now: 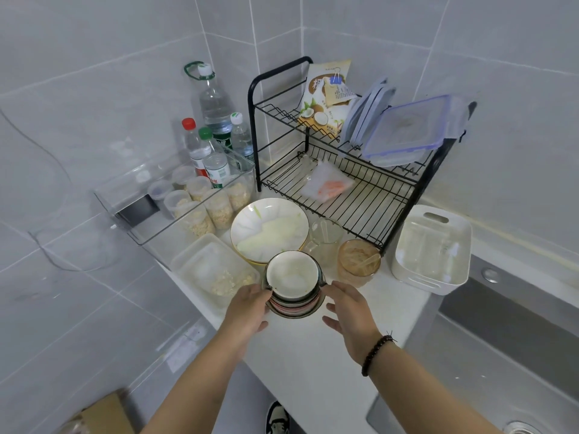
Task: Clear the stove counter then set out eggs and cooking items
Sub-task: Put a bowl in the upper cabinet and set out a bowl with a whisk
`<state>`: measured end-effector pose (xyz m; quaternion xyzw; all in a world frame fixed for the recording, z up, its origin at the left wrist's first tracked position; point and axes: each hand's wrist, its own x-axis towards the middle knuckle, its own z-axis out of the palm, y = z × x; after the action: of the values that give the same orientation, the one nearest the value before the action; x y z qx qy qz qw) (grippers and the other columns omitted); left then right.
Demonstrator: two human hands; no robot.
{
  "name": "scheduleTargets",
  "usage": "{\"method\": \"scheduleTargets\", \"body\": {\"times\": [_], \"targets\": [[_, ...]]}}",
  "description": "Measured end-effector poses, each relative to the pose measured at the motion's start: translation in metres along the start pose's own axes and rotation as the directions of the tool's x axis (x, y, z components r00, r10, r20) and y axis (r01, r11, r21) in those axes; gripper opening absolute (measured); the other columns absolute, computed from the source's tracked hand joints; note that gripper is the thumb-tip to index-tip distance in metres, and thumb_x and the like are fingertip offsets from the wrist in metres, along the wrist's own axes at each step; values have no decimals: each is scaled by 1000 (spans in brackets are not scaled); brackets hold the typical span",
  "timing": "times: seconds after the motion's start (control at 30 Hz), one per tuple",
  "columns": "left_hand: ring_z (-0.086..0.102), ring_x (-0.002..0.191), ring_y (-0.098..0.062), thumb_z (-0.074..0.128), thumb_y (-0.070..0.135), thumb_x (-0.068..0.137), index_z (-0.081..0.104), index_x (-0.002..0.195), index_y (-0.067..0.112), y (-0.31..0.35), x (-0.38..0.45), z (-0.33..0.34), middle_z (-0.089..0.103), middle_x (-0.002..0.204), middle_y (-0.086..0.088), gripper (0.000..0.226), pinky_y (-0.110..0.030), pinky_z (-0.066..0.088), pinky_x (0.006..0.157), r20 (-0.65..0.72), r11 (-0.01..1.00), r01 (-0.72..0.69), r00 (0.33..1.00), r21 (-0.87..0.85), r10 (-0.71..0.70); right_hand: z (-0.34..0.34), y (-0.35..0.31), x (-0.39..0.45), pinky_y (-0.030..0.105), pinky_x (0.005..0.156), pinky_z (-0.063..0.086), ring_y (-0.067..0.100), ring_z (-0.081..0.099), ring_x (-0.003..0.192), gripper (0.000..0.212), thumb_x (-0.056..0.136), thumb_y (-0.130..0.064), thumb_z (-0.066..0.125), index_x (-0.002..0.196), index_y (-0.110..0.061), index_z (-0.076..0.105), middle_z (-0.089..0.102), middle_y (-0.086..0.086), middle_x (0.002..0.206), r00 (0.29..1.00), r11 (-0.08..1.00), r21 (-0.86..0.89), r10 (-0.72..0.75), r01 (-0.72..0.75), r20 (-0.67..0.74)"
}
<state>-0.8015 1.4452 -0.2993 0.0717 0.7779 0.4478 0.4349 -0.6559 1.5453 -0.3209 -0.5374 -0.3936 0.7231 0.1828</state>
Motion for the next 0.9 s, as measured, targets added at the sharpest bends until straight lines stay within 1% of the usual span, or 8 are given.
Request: {"method": "scheduleTargets", "body": {"times": [0.13, 0.3, 0.43, 0.53, 0.6, 0.7, 0.77, 0.9], "targets": [[63, 100, -16, 53, 25, 95, 57, 106, 22, -3, -26, 4, 64, 110, 2, 11, -43, 53, 93, 0, 999, -31, 1000, -28, 31, -7, 1, -18, 38, 96, 50, 13, 55, 104, 39, 91, -24, 63, 127, -15, 52, 58, -1, 116, 997, 998, -23, -66, 66, 27], [66, 101, -17, 55, 22, 95, 57, 117, 18, -12, -58, 13, 64, 112, 2, 23, -37, 55, 87, 18, 996, -53, 998, -71, 54, -19, 6, -43, 35, 93, 51, 11, 55, 101, 31, 91, -22, 62, 121, -15, 56, 59, -1, 113, 990, 989, -63, -127, 131, 65], [67, 99, -17, 54, 20, 96, 57, 121, 16, -19, -80, 19, 64, 118, 0, 26, -34, 54, 84, 47, 994, -78, 996, -80, 82, -29, 14, -61, 34, 88, 53, 13, 57, 100, 26, 90, -21, 63, 115, -16, 60, 61, 1, 112, 983, 981, -87, -165, 171, 77], [67, 98, -16, 53, 19, 96, 58, 119, 15, -23, -91, 23, 64, 117, -1, 24, -35, 54, 85, 67, 992, -102, 992, -80, 107, -37, 21, -71, 33, 85, 54, 17, 59, 99, 21, 90, -20, 64, 111, -16, 62, 63, 3, 110, 982, 979, -88, -179, 184, 57], [68, 97, -16, 54, 19, 95, 59, 116, 17, -26, -94, 25, 65, 117, 0, 21, -35, 55, 85, 87, 990, -118, 988, -72, 124, -42, 25, -78, 33, 84, 55, 19, 60, 99, 18, 90, -19, 63, 108, -17, 62, 64, 4, 110, 981, 978, -82, -187, 190, 43], [69, 95, -16, 54, 18, 94, 61, 108, 22, -28, -96, 28, 66, 115, 0, 16, -35, 56, 83, 134, 989, -134, 981, -58, 140, -48, 26, -88, 32, 81, 55, 21, 62, 98, 15, 91, -17, 62, 105, -16, 64, 65, 5, 110, 978, 976, -67, -207, 206, 0], [69, 95, -16, 54, 18, 94, 61, 106, 23, -26, -95, 28, 66, 114, 1, 15, -37, 56, 85, 175, 988, -147, 973, -39, 151, -52, 25, -95, 32, 80, 56, 22, 63, 99, 15, 91, -17, 61, 105, -15, 64, 65, 4, 110, 974, 974, -51, -222, 220, -45], [69, 96, -16, 55, 18, 94, 60, 116, 20, -21, -93, 29, 65, 113, 1, 22, -38, 56, 86, 275, 985, -172, 947, -5, 167, -53, 25, -110, 33, 81, 57, 23, 65, 100, 14, 91, -16, 60, 105, -14, 65, 66, 3, 108, 953, 965, 12, -257, 262, -162]]}}
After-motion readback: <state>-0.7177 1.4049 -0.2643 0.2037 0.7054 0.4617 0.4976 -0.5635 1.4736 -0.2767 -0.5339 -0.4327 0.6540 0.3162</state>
